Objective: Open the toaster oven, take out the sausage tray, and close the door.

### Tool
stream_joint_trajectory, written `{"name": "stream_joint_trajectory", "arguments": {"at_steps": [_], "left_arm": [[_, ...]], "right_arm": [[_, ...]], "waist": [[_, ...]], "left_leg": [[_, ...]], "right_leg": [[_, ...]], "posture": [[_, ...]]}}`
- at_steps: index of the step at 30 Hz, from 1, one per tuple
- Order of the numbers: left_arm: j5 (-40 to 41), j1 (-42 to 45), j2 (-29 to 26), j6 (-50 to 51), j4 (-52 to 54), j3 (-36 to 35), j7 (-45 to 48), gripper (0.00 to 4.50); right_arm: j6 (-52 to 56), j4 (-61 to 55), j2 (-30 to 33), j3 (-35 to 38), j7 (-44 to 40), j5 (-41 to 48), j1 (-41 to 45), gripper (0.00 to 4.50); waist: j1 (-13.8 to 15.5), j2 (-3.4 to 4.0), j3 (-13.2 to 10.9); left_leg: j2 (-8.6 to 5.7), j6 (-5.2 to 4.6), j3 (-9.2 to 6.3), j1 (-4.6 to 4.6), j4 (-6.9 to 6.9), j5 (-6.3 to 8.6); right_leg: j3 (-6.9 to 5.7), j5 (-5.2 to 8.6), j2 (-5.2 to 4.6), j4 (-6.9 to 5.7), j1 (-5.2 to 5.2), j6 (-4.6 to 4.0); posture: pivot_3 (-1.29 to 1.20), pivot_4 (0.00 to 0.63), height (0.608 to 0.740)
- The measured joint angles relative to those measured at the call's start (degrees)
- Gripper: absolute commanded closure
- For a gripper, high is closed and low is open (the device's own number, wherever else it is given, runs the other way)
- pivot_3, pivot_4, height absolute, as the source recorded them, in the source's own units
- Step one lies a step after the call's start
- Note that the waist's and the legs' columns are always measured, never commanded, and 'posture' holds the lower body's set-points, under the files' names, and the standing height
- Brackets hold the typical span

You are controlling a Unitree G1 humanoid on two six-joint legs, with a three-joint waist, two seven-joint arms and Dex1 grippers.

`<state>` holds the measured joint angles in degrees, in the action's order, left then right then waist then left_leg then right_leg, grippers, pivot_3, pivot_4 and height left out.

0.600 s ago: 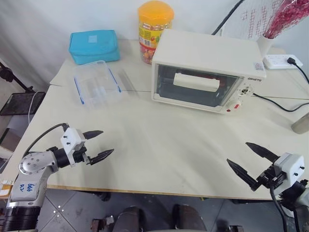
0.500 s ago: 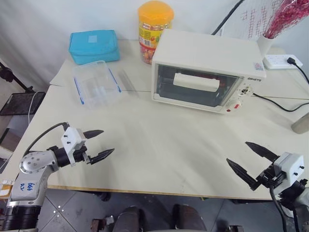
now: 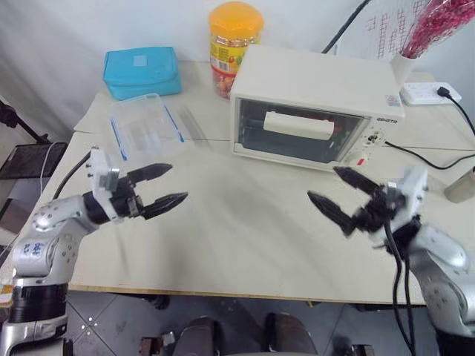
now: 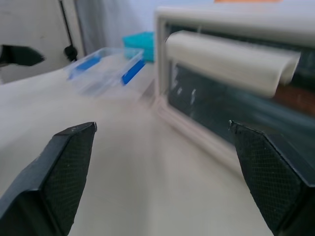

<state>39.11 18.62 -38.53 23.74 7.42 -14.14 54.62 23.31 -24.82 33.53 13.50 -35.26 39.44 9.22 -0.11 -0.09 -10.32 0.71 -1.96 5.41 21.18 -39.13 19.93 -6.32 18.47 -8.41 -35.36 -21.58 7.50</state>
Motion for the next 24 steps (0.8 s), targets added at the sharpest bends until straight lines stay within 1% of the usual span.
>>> {"name": "stream_joint_trajectory", "arguments": {"at_steps": [3, 5, 11, 14, 20, 24], "left_arm": [[0.94, 1.31, 1.72, 2.06, 0.76, -0.04, -2.17, 0.11], [1.75, 1.56, 2.08, 3.68, 1.59, 0.05, -2.96, 0.11], [2.59, 0.55, 2.08, 5.33, 3.55, -0.47, -4.02, 0.11], [2.68, -0.19, 2.25, 5.70, 3.79, -0.56, -4.58, 0.11], [2.71, -0.60, 2.54, 5.81, 3.83, -0.53, -4.91, 0.11], [2.72, 0.06, 3.36, 5.91, 3.79, -0.45, -5.17, 0.11]], "right_arm": [[2.67, 5.98, -1.06, -1.07, 2.83, -0.89, 6.86, 0.00], [3.77, 9.18, -1.06, -2.50, 2.70, -1.81, 10.27, 0.00], [3.76, 14.31, -1.00, -4.15, 0.58, -4.06, 14.52, 0.00], [1.41, 15.91, -1.00, -4.33, -1.53, -5.85, 15.17, 0.00], [-0.38, 19.46, -1.33, -4.40, -3.14, -7.69, 15.81, 0.00], [-6.00, 19.77, -1.51, -4.17, -8.81, -7.74, 15.94, 0.00]], "waist": [[0.08, -0.02, -0.01], [0.01, -0.02, -0.01], [-0.04, -0.02, -0.01], [-0.02, -0.02, -0.01], [-0.03, -0.02, -0.01], [-0.02, -0.02, -0.01]], "left_leg": [[-0.06, -0.01, -0.04, 0.11, 0.00, 0.00], [-0.07, -0.02, -0.03, 0.11, -0.01, 0.01], [-0.05, -0.05, 0.03, 0.11, -0.04, -0.01], [-0.04, -0.04, 0.02, 0.10, -0.04, -0.01], [-0.05, -0.04, 0.03, 0.10, -0.04, -0.01], [-0.03, -0.04, 0.02, 0.10, -0.04, -0.02]], "right_leg": [[-0.07, 0.00, -0.01, -0.03, -0.06, 0.00], [-0.08, 0.00, -0.01, -0.03, -0.06, 0.00], [-0.09, 0.00, 0.00, -0.01, -0.04, 0.00], [-0.09, 0.00, 0.00, -0.01, -0.04, 0.00], [-0.09, 0.00, 0.00, -0.01, -0.04, 0.00], [-0.10, 0.00, 0.03, 0.00, -0.04, 0.00]], "posture": [[0.00, 0.150, 0.740], [0.00, 0.150, 0.740], [0.00, 0.150, 0.740], [0.00, 0.150, 0.740], [0.00, 0.150, 0.740], [0.00, 0.150, 0.740]]}}
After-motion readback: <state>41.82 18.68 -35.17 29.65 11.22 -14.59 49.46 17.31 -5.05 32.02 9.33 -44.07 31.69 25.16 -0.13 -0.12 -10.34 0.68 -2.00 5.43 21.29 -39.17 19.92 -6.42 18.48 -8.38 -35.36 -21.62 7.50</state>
